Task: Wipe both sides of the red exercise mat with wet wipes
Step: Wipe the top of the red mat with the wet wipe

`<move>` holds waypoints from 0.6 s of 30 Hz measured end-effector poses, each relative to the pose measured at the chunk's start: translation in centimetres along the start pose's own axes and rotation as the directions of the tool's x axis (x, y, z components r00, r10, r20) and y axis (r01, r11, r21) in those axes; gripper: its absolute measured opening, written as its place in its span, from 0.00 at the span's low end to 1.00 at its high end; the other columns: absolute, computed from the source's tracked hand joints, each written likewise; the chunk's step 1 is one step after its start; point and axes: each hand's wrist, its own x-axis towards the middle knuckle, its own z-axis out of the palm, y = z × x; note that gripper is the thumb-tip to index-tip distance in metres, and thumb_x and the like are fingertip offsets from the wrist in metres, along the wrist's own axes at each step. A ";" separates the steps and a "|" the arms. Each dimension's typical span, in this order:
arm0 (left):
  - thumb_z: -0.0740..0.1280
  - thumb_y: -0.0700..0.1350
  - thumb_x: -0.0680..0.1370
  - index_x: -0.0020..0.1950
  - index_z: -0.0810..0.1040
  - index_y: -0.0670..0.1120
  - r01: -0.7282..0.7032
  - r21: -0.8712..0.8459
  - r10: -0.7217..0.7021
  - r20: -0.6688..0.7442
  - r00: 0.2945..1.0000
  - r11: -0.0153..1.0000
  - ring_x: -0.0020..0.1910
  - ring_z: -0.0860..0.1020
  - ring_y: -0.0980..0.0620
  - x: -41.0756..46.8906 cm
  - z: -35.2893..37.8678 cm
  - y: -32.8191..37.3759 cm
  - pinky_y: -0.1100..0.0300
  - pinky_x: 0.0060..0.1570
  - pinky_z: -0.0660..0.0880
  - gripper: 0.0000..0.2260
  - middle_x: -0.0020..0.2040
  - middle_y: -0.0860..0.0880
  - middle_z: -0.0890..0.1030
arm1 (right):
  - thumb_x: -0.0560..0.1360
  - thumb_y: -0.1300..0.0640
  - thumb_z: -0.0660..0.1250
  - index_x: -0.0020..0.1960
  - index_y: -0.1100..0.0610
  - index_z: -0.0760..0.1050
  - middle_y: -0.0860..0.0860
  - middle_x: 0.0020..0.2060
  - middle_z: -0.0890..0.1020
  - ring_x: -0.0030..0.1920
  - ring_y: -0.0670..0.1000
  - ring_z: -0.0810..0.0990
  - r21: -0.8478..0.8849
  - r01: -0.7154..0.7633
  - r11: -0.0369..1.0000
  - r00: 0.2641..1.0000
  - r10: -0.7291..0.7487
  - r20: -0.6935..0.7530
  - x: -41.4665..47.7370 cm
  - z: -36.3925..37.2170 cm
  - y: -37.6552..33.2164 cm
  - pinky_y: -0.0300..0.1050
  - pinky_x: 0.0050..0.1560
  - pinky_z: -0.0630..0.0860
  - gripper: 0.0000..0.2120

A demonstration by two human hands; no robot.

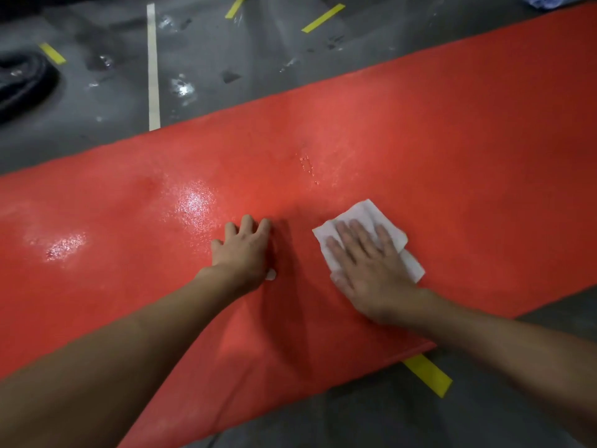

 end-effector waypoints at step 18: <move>0.81 0.59 0.57 0.74 0.56 0.57 0.061 -0.059 -0.058 0.052 0.997 0.996 0.73 0.56 0.41 1.6 -0.2 -1.6 0.40 0.63 0.65 0.52 0.74 0.49 0.58 | 0.78 0.39 0.32 0.81 0.48 0.46 0.51 0.81 0.45 0.80 0.54 0.41 -0.015 -0.013 1.000 0.999 0.013 -0.040 3.2 -1.2 0.2 0.61 0.76 0.40 0.33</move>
